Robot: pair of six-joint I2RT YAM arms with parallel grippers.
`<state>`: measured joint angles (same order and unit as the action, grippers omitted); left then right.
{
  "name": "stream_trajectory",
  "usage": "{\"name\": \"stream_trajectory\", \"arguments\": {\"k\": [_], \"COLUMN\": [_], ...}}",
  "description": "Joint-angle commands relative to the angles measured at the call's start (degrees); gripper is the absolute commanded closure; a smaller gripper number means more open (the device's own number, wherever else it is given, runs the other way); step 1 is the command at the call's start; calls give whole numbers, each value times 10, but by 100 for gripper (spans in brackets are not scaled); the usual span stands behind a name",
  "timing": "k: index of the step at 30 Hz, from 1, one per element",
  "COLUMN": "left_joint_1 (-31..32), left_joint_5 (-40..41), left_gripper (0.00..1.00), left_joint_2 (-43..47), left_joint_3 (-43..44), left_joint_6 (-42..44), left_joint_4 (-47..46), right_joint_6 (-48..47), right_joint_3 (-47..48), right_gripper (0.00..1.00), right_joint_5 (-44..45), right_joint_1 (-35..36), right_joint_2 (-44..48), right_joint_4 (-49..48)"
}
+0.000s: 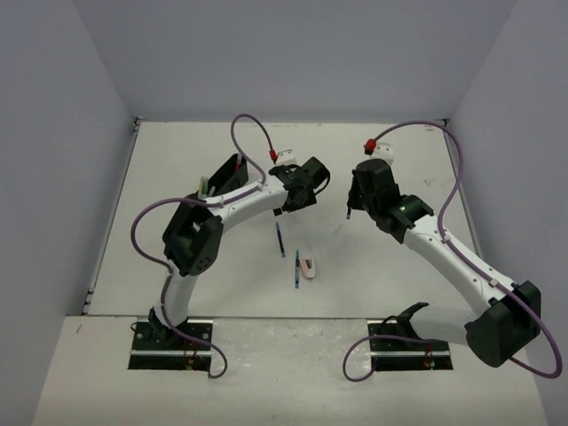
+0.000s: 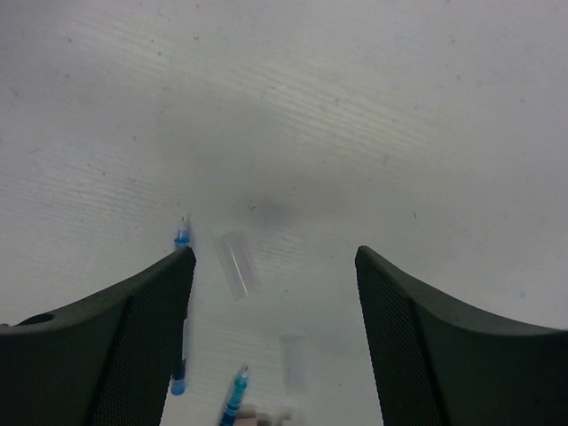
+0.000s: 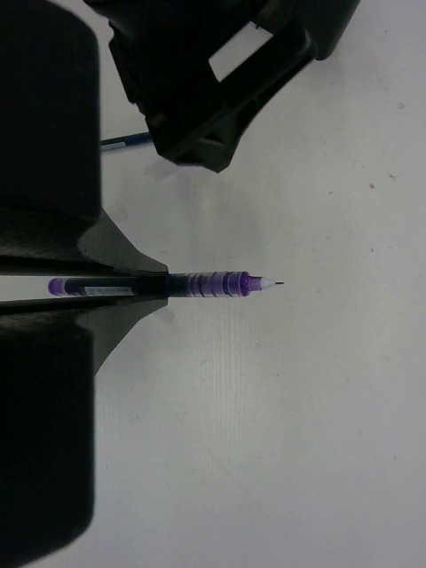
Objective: Sort the stationery into containers
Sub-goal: Pick up the pen cap from the center of the board.
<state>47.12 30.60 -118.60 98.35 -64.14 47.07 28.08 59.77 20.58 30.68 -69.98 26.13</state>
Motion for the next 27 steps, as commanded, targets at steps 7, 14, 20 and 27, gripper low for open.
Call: {"name": "stream_trajectory", "arguments": {"k": [7, 14, 20, 27], "left_joint_1": [3, 3, 3, 3], "left_joint_5": [-22, -45, -46, -55], "left_gripper": [39, 54, 56, 67], "left_joint_2": [-53, -58, -74, -84], "left_joint_3": [19, -7, -8, -21], "left_joint_6": [-111, -117, -114, -110], "left_joint_4": [96, 69, 62, 48], "right_joint_6": [1, -4, -8, -11], "right_joint_3": [-10, -14, -16, -19], "right_gripper": [100, 100, 100, 100], "right_joint_5": [5, -9, -21, -25], "right_joint_1": [-4, -4, -4, -4], "right_joint_2": [-13, -11, -10, -9], "right_joint_4": [-38, -44, -50, -54]}}
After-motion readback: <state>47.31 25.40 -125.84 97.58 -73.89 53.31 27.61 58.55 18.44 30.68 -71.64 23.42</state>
